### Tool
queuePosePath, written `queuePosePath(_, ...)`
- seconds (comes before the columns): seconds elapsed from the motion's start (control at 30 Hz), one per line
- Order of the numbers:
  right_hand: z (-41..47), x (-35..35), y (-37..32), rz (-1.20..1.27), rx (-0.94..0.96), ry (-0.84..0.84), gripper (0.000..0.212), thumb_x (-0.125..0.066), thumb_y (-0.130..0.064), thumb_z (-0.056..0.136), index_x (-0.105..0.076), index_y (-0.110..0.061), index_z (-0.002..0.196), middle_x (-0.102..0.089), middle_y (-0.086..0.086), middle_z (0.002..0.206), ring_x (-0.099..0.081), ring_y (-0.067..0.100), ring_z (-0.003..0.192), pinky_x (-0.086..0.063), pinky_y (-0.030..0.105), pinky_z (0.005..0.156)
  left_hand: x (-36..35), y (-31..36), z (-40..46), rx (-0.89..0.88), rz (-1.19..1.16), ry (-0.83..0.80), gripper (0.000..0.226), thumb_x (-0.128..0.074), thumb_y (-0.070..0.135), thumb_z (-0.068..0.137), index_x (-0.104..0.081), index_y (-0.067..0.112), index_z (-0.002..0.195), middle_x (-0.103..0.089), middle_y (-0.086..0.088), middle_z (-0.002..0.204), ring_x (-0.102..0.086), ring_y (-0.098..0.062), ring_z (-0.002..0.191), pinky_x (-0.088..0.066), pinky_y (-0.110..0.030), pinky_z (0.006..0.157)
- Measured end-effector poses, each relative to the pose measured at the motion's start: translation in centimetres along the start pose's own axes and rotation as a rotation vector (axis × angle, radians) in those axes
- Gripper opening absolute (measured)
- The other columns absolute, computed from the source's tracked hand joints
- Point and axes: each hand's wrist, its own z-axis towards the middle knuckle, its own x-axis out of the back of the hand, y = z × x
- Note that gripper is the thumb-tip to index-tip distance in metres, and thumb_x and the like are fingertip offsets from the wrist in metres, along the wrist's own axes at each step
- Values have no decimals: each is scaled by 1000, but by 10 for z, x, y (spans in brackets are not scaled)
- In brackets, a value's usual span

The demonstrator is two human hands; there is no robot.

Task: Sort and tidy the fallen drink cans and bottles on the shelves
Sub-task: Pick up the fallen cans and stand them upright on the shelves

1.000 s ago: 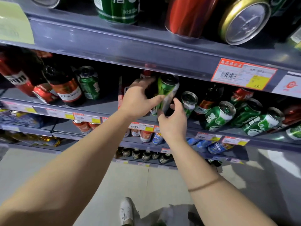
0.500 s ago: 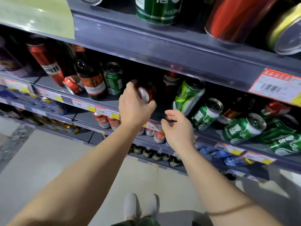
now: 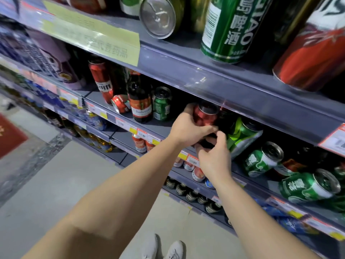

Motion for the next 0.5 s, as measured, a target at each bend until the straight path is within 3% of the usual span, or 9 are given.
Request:
queuePosePath(0.13, -5, -12, -1, 98, -68, 67, 31, -67, -16, 84, -49, -23, 109, -64, -6, 104, -60, 18, 87, -42, 30, 72, 29, -14, -12, 11, -29, -95, 61, -87, 24, 69, -57, 13, 121, -64, 4, 110, -61, -7, 100, -47, -20, 88)
queuePosePath(0.23, -12, -33, -8, 18, -47, -54, 18, -65, -16, 84, -54, -28, 92, -61, -16, 83, -62, 16, 83, -46, 30, 72, 73, -40, -22, -14, -11, 76, 17, -75, 21, 82, -64, 20, 95, -66, 6, 96, -63, -8, 91, -47, -24, 83)
queuePosePath(0.3, -13, -53, -19, -17, -14, -152, 12, -66, -20, 86, -57, -29, 89, -61, -16, 82, -62, 12, 82, -50, 31, 74, 107, -60, -25, 34, 36, 283, 7, -68, 19, 85, -63, 20, 88, -64, 8, 86, -61, -10, 84, -46, -26, 77)
queuePosePath(0.4, -10, -87, -45, -30, 11, -211, 7, -66, -24, 86, -62, -28, 91, -64, -14, 85, -63, 11, 83, -54, 34, 77, 161, -79, -12, 112, 230, 566, 24, -67, 28, 84, -63, 17, 105, -61, 4, 99, -58, -15, 93, -46, -31, 80)
queuePosePath(0.5, -6, -121, -69, -35, 2, -234, 5, -65, -27, 87, -63, -28, 92, -65, -11, 85, -63, 12, 80, -53, 34, 74, 204, -98, 22, 130, 332, 554, 55, -73, 39, 78, -53, 20, 125, -56, -2, 120, -55, -24, 110, -48, -43, 93)
